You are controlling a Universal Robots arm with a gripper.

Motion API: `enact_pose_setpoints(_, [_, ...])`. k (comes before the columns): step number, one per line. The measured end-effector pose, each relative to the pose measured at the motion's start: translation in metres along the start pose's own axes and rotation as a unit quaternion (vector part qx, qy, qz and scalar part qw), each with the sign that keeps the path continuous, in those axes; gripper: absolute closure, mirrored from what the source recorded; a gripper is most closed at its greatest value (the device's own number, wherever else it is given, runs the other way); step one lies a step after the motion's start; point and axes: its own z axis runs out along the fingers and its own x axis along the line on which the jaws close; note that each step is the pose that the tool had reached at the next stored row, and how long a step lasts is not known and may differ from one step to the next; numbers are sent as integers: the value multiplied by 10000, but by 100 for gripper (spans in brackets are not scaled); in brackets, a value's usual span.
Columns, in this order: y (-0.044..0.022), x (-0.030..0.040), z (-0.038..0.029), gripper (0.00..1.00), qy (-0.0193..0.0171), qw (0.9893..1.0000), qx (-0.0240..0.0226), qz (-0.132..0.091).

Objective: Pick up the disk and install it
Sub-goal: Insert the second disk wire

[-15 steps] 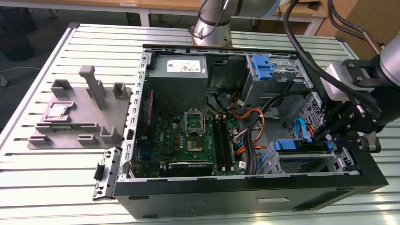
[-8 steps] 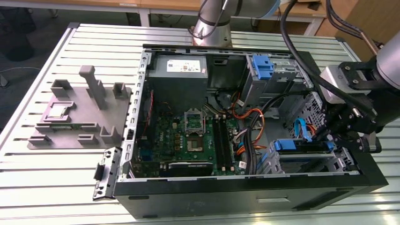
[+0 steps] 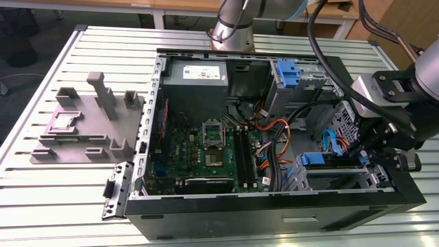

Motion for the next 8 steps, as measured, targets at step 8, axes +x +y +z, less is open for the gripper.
enact_pose_setpoints(8, [73,7,40,84,-66,9999,100,-14])
